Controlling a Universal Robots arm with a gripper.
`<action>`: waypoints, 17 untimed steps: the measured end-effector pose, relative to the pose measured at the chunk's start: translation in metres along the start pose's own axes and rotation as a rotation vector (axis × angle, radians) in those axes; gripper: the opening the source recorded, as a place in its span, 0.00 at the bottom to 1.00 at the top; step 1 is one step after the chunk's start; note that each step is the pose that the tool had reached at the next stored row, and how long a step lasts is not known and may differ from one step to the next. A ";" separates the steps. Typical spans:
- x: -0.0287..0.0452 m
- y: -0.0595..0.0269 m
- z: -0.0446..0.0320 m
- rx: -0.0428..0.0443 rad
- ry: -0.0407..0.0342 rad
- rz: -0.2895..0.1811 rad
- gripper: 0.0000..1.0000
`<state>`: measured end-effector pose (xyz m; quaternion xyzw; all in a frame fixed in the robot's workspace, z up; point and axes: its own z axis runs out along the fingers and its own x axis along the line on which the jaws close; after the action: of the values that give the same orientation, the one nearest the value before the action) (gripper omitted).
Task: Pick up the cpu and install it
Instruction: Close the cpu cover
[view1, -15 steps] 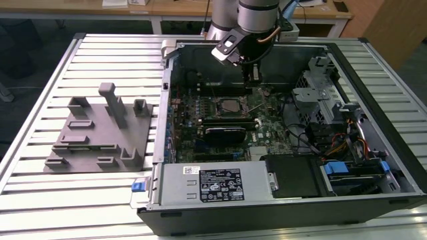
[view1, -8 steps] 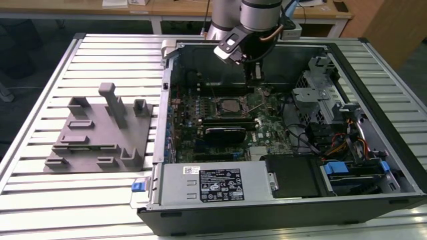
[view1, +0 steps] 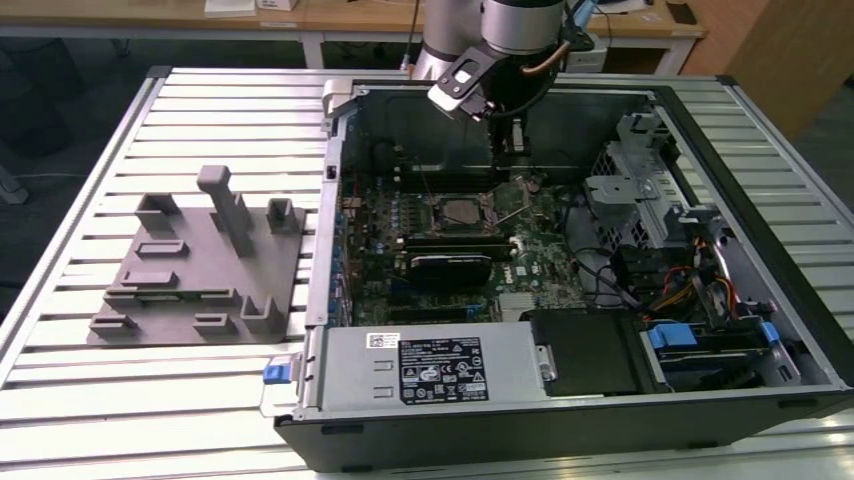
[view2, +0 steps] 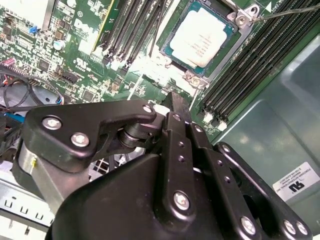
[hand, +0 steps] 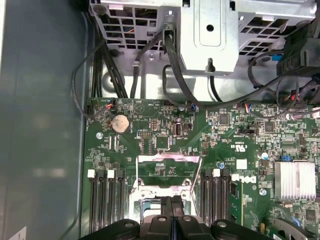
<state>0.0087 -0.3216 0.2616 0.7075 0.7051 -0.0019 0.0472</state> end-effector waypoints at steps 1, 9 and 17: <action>0.0000 0.0000 -0.0001 0.0001 -0.0001 0.000 0.11; 0.0000 0.0062 0.0003 0.0002 -0.0003 0.000 0.11; 0.0002 0.0167 0.0010 0.0001 -0.0002 0.000 0.11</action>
<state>0.0254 -0.3215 0.2617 0.7075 0.7051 -0.0021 0.0472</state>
